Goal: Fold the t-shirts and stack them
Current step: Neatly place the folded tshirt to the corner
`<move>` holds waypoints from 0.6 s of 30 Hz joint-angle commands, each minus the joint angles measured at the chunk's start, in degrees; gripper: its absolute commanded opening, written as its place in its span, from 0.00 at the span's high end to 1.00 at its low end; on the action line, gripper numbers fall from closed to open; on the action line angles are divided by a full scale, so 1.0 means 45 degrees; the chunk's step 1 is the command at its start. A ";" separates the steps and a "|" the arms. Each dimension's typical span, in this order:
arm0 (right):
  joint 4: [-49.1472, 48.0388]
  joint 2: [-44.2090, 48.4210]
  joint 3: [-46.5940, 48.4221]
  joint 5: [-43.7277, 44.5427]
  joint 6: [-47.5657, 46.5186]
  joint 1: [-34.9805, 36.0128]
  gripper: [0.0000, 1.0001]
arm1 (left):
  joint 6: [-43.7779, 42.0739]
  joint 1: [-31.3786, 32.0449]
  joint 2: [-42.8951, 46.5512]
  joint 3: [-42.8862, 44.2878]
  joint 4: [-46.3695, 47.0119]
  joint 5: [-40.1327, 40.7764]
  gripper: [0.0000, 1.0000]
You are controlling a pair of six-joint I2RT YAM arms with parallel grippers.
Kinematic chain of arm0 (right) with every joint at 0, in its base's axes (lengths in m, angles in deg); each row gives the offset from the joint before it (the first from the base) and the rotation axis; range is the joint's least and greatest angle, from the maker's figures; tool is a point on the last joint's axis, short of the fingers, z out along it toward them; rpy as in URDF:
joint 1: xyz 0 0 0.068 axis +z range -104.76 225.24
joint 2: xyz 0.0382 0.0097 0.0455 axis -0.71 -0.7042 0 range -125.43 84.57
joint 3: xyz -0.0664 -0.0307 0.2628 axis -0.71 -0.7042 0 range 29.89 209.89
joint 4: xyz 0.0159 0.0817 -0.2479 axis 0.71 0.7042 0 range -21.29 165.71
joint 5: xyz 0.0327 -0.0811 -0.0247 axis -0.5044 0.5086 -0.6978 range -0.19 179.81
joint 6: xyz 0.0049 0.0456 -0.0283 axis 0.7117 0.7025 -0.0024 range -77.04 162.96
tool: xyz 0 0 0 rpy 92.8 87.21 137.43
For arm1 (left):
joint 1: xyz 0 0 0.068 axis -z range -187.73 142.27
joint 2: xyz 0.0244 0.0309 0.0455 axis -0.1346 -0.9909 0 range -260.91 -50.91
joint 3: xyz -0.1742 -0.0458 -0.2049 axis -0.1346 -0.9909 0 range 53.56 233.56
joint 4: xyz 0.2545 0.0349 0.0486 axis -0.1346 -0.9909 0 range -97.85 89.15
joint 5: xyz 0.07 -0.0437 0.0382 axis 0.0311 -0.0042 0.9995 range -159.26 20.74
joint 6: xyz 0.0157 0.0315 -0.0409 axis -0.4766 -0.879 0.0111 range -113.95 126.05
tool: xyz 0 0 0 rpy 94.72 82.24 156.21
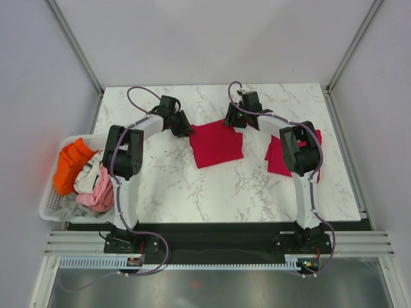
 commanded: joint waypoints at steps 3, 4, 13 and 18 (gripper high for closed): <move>0.0335 -0.0145 0.0361 0.0024 -0.0134 0.0239 0.55 | 0.0099 -0.0053 -0.0767 0.0885 -0.0559 -0.0427 0.77; 0.0297 -0.0146 0.0401 -0.0014 -0.0115 0.0259 0.73 | 0.0099 -0.0053 -0.0806 0.0963 -0.0578 -0.0447 0.80; -0.1535 0.1590 -0.1432 0.0395 0.0373 0.0337 1.00 | -0.0467 -0.0015 -0.0221 0.0827 -0.0462 -0.0525 0.98; -0.1969 0.3718 -0.3151 0.0764 0.0238 0.0357 1.00 | -0.0701 0.0297 0.1183 0.0048 0.0105 -0.0234 0.98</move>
